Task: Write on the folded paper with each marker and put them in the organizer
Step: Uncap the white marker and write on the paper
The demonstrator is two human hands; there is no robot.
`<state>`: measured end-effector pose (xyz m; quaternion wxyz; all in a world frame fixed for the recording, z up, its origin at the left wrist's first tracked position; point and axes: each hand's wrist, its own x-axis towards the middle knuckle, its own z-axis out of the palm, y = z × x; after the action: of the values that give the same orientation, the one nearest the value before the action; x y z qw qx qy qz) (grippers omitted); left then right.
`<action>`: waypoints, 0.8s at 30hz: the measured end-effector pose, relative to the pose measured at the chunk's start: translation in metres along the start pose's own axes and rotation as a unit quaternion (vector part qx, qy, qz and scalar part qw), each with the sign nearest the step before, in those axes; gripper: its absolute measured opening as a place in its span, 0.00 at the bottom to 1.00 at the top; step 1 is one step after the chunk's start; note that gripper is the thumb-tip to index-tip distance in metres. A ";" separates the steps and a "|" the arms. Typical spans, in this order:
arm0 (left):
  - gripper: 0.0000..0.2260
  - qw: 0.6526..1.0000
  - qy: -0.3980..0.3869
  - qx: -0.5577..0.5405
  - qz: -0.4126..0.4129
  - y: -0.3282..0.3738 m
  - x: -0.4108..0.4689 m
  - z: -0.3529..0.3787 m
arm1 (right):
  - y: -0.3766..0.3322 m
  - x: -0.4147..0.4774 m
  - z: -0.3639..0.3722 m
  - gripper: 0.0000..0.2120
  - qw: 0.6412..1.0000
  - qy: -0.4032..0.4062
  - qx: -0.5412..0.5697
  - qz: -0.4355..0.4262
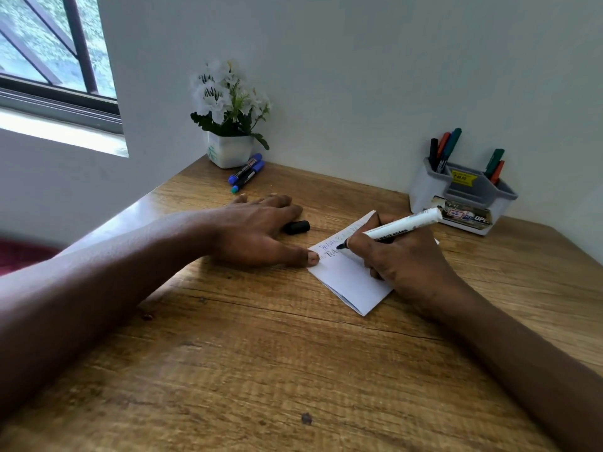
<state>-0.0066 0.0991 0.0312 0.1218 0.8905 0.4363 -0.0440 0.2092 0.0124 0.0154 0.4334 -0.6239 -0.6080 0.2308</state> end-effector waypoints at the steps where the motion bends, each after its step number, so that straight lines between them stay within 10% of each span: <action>1: 0.49 1.000 0.001 0.000 0.002 0.000 0.000 0.000 | 0.000 0.000 0.000 0.07 1.000 -0.002 -0.004 -0.003; 24: 0.49 1.000 -0.002 0.000 -0.002 0.001 -0.001 0.000 | 0.007 0.005 0.003 0.08 1.000 0.022 -0.016 0.002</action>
<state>-0.0065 0.0981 0.0316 0.1226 0.8894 0.4381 -0.0458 0.2116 0.0184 0.0096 0.4361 -0.6369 -0.6006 0.2086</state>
